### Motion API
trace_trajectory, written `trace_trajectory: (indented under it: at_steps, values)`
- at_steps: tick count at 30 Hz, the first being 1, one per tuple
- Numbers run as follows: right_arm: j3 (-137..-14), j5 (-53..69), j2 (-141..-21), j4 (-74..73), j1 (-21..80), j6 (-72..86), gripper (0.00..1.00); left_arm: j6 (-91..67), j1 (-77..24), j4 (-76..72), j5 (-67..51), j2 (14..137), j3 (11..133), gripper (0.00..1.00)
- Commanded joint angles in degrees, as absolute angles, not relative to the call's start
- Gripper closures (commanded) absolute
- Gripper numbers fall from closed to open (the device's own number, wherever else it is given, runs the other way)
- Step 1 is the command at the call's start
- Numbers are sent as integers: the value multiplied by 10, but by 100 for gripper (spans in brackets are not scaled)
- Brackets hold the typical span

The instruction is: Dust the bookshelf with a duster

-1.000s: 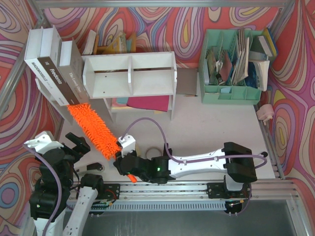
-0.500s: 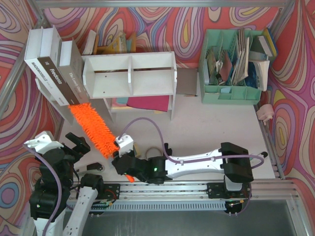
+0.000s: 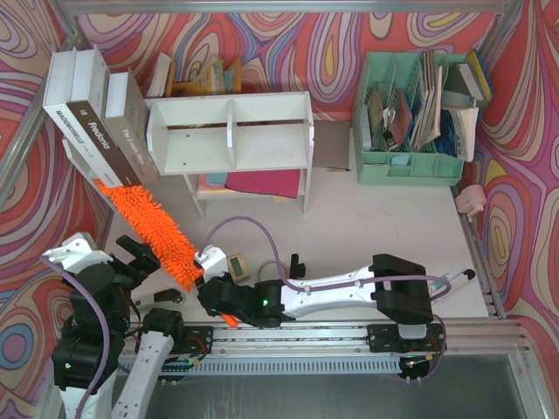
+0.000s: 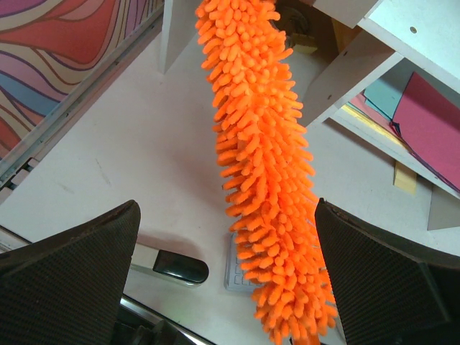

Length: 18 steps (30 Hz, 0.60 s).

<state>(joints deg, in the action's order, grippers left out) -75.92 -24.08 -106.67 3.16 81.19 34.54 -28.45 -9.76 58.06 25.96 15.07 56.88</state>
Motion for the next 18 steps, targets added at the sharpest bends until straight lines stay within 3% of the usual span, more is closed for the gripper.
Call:
trace_trajectory:
  at_steps: [1, 18]
  values:
    - [-764, -195, -1086, 39, 801, 337, 100, -279, -96, 568, 260, 149, 562, 2]
    - [-753, -220, -1061, 46, 798, 322, 100, -279, -96, 568, 261, 153, 562, 2]
